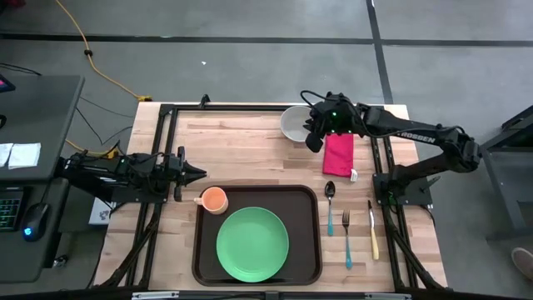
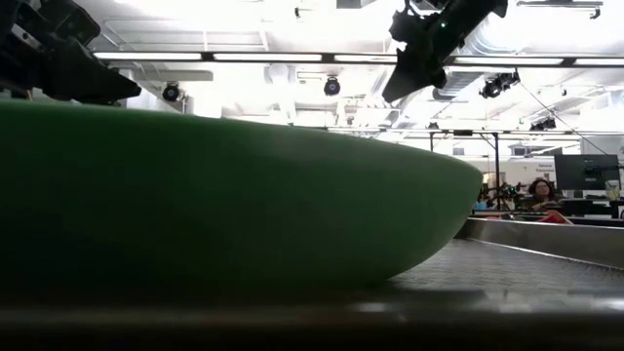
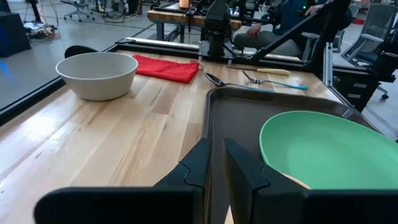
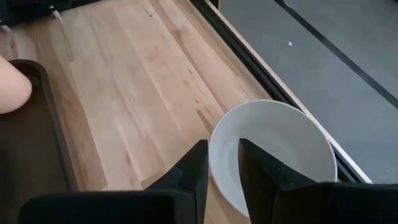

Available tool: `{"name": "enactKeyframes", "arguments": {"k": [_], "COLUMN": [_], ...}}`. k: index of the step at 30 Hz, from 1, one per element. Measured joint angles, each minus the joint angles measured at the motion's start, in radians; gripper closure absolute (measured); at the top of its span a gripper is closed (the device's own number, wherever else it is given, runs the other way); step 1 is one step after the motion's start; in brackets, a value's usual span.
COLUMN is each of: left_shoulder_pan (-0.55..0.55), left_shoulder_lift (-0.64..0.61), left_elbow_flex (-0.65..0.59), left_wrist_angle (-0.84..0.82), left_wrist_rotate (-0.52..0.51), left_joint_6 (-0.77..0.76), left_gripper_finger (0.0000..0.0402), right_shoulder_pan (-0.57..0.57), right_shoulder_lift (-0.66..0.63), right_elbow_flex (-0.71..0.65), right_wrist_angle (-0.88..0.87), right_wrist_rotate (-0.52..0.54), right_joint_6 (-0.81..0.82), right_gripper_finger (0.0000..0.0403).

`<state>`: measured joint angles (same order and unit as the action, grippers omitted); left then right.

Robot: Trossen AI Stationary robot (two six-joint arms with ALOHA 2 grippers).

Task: Set up tray
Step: Put the gray bowl on the green plate

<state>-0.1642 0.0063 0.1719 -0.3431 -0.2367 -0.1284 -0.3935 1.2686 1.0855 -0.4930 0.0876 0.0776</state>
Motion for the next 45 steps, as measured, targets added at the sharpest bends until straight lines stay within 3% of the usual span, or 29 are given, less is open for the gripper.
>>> {"name": "enactKeyframes", "arguments": {"k": [16,29,36,45], "left_shoulder_pan": [0.000,0.000,0.000,0.000], "left_shoulder_lift": [0.000,0.000,0.000,0.000], "left_elbow_flex": [0.001,0.001,0.001,0.001], "left_wrist_angle": [-0.005,-0.004,-0.004,-0.004], "left_wrist_rotate": [-0.005,-0.006,-0.008,-0.008], "left_joint_6": [0.000,0.000,0.000,0.000], "left_gripper_finger": [0.0328,0.0328,0.0328,0.0328], "right_shoulder_pan": [0.000,0.000,0.001,-0.034], "right_shoulder_lift": [0.000,0.000,0.000,0.000], "right_elbow_flex": [0.000,0.000,0.000,0.000], "right_wrist_angle": [0.004,0.004,-0.010,-0.102], "right_wrist_rotate": [0.005,-0.036,-0.040,-0.194], "right_joint_6": [-0.009,-0.085,-0.105,-0.054], "right_gripper_finger": [0.0330,0.0241,0.0214,0.0208]}}
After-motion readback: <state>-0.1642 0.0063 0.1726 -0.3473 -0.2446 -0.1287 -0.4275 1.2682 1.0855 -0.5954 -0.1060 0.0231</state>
